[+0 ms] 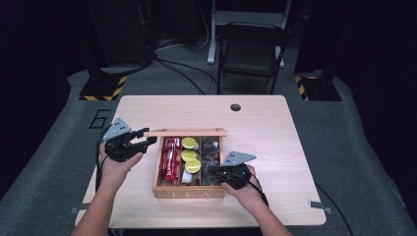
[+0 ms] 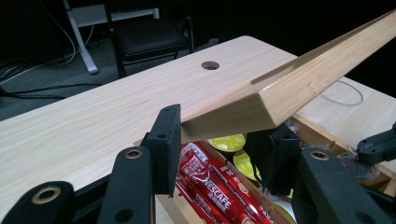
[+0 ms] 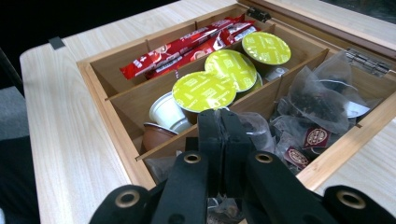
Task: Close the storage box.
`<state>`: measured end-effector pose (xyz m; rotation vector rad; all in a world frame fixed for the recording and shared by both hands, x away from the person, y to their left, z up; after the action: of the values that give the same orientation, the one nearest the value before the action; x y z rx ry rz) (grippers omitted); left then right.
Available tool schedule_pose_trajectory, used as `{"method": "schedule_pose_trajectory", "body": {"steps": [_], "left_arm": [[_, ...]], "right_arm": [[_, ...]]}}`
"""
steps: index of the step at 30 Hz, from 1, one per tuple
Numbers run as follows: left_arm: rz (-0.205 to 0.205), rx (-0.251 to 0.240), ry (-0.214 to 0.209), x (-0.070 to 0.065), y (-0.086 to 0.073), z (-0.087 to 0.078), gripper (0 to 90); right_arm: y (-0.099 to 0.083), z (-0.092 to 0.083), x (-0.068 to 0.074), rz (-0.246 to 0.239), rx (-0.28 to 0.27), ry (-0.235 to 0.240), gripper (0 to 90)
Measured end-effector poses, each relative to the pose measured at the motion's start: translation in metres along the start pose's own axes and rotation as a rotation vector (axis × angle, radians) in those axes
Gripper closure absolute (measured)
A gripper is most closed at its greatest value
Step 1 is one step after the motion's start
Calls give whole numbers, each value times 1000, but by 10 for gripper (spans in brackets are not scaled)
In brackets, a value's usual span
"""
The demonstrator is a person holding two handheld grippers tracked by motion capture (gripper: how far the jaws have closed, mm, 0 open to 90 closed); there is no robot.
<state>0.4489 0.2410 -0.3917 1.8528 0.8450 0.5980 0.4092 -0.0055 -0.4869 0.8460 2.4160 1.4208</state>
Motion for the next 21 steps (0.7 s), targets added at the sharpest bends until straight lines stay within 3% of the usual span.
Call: {"method": "schedule_pose_trajectory", "body": {"steps": [9,21], "left_arm": [[-1,3,-2,-1,-1,0,557],[-5,1,-2,-2,-2,0,555]], "right_arm": [[15,-16,-3,11,-55,8,894],[27,-37,-13,31,-103,-21,893]]}}
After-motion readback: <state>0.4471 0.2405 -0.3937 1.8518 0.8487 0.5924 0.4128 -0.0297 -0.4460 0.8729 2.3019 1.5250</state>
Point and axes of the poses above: each handheld gripper's, and its own axes: z roughly forward along the jaws, y roughly out of its top, x roughly to its left, the point moved 8 cm from there along z, roughly forward along the jaws, and after that the axes turned 3 degrees about z, right-handed, at the moved point
